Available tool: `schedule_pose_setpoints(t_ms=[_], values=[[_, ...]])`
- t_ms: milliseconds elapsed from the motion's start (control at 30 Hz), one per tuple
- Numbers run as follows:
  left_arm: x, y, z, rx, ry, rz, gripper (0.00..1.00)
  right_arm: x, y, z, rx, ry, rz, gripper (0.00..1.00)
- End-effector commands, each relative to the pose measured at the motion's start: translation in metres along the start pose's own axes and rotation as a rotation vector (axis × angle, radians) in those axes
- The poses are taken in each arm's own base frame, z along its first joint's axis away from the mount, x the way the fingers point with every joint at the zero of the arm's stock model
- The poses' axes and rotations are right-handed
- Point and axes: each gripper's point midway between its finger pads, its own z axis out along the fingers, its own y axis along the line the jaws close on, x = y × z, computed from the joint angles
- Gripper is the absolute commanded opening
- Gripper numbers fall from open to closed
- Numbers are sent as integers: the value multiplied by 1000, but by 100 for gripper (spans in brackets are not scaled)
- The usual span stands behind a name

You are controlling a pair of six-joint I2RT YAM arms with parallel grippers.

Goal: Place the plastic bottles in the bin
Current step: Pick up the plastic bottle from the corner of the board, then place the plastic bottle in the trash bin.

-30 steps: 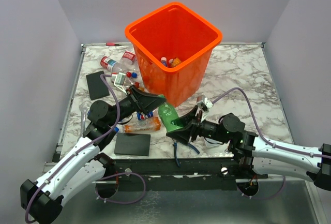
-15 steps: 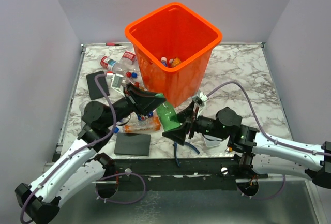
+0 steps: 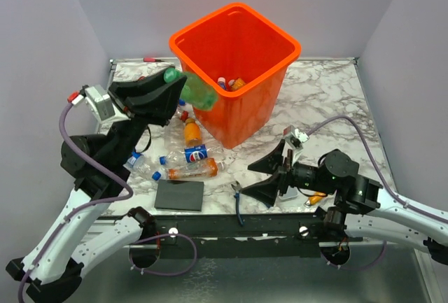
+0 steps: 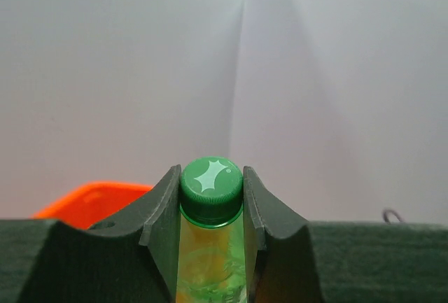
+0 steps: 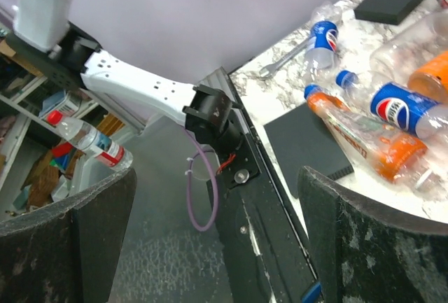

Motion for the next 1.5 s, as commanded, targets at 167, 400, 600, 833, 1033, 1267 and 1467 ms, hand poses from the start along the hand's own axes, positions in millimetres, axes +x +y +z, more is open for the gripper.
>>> schedule_pose_setpoints(t_ms=[167,400,600,833,1033,1267,1467], values=[[-42,45,115,-154,-139,261,0,48,-75,-18,288,-9,-3,100],[53,127,184,-503,193,187,0,65,-130,-36,598,8,44,98],[127,155,180,-563,343,215,0,75,-144,-49,725,70,65,98],[181,173,156,-594,471,245,0,65,-150,-60,770,-32,114,97],[212,176,129,-604,557,232,0,48,-159,-80,878,-138,166,100],[215,156,112,-562,566,106,62,35,-147,-78,831,-147,170,100],[164,141,119,-541,461,74,99,15,-146,-97,882,-200,142,100]])
